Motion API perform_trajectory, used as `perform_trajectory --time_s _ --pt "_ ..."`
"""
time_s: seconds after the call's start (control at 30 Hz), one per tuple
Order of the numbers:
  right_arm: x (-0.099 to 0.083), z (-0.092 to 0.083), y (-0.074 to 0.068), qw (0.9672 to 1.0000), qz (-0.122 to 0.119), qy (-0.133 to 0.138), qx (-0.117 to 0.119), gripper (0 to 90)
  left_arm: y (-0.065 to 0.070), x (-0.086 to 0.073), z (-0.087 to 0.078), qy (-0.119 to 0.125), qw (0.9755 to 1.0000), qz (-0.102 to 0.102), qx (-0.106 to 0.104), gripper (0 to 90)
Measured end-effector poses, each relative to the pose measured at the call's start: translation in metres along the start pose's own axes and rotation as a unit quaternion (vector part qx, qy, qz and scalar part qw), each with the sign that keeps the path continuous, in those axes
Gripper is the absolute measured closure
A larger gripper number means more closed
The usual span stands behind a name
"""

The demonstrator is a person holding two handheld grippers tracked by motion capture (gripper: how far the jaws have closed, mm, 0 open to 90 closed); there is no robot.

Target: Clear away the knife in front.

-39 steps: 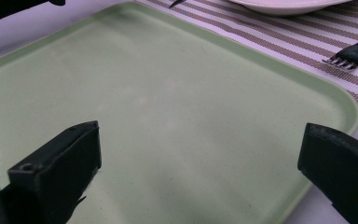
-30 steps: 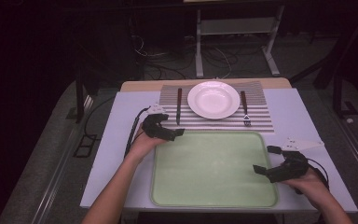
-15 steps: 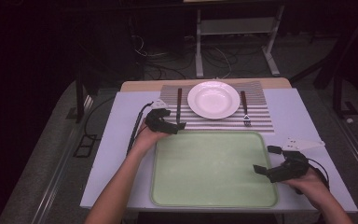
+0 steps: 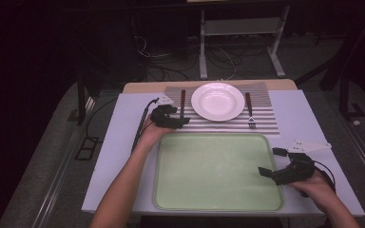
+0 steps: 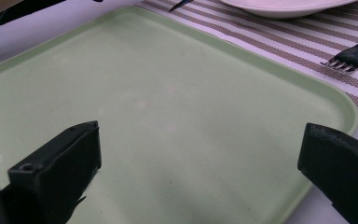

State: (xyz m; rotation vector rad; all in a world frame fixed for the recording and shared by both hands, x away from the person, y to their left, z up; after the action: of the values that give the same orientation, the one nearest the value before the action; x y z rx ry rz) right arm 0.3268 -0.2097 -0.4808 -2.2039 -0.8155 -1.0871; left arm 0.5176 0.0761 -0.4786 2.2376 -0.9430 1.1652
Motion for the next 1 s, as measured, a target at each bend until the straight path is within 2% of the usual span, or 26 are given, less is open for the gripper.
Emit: perform_trajectory --time_s 0.17,0.27,0.37,0.53,0.57,0.7,0.83,0.87,1.0 --pt "0.0 0.0 0.0 1.0 0.001 0.0 0.001 0.0 -0.008 0.005 0.004 0.01 0.9999 0.001 0.009 29.4" --pt "0.0 0.0 0.0 1.0 0.002 0.0 0.001 0.0 -0.017 0.009 0.009 0.007 0.9998 -0.001 0.021 29.0" --pt "0.0 0.0 0.0 1.0 0.002 0.0 0.002 0.0 -0.019 0.011 0.012 0.006 0.9996 -0.001 0.027 29.4" --pt "0.0 -0.001 0.0 1.0 0.003 0.0 0.003 0.0 -0.027 0.015 0.021 -0.005 0.9994 -0.002 0.035 31.3" --pt "0.0 -0.001 0.0 1.0 0.003 0.001 0.003 0.0 -0.029 0.015 0.024 -0.007 0.9993 -0.005 0.037 34.5" --pt "0.0 -0.001 0.0 1.0 0.005 0.001 0.003 0.0 -0.034 0.013 0.03 -0.019 0.999 -0.009 0.04 37.7" --pt "0.0 -0.002 0.001 1.0 0.006 0.002 0.004 0.0 -0.038 0.01 0.037 -0.029 0.9986 -0.01 0.044 45.4" --pt "0.0 -0.002 0.001 1.0 0.007 0.002 0.004 0.0 -0.039 0.009 0.039 -0.033 0.9983 -0.004 0.048 49.2" --pt "0.0 -0.002 0.002 1.0 0.007 0.003 0.005 0.0 -0.04 0.003 0.045 -0.048 0.9974 -0.002 0.054 62.6"
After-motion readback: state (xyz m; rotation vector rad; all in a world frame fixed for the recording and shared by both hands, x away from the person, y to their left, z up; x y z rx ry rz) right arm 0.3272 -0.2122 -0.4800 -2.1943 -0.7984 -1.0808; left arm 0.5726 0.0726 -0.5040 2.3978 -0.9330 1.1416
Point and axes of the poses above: each handheld gripper's, and its own axes: z roughly forward along the jaws, x roughly out of its top, y roughly to its right, the point moved 10 cm from there along z, roughly forward along the jaws, and after that the axes turned 1 degree about x, right-handed, at the moved point
